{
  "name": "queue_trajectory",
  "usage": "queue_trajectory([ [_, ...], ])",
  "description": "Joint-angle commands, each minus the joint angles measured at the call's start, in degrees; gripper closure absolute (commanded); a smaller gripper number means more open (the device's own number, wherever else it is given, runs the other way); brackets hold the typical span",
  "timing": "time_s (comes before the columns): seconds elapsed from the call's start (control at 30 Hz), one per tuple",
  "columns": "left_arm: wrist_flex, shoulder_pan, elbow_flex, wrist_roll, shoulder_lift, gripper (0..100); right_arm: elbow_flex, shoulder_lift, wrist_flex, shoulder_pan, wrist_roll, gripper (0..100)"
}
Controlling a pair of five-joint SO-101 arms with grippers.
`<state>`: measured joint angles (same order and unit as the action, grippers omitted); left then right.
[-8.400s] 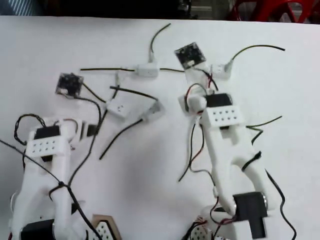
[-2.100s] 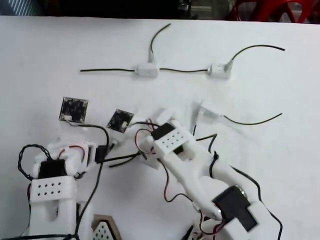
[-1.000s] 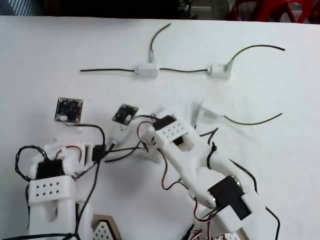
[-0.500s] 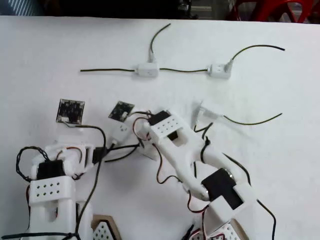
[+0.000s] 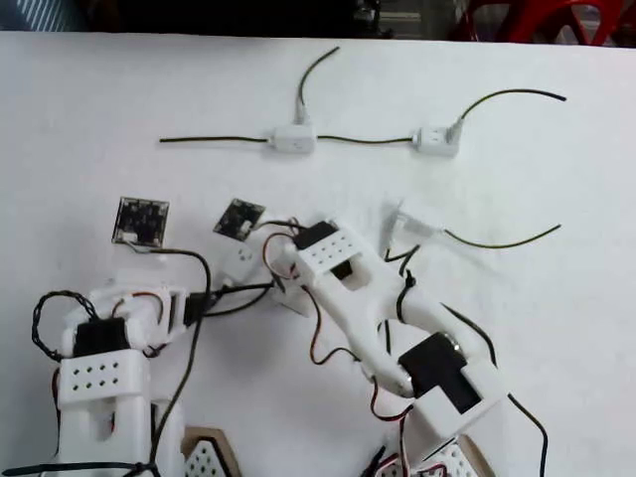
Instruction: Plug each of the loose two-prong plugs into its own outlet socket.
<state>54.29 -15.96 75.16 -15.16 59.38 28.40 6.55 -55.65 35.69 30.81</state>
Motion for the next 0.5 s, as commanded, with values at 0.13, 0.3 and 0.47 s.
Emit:
queue_trajectory([
  [0.13, -1.2, -0.2, -0.1, -0.7, 1.0, 65, -3.7, -2.0, -2.3, 0.3, 3.1, 97.6],
  [0.3, -1.2, -0.2, -0.1, -0.7, 1.0, 65, -3.3, -7.3, -7.4, -0.4, 3.0, 98.1],
  [0.47, -1.2, -0.2, -0.1, -0.7, 1.0, 65, -3.3, -12.9, -10.5, -0.7, -5.7, 97.8],
])
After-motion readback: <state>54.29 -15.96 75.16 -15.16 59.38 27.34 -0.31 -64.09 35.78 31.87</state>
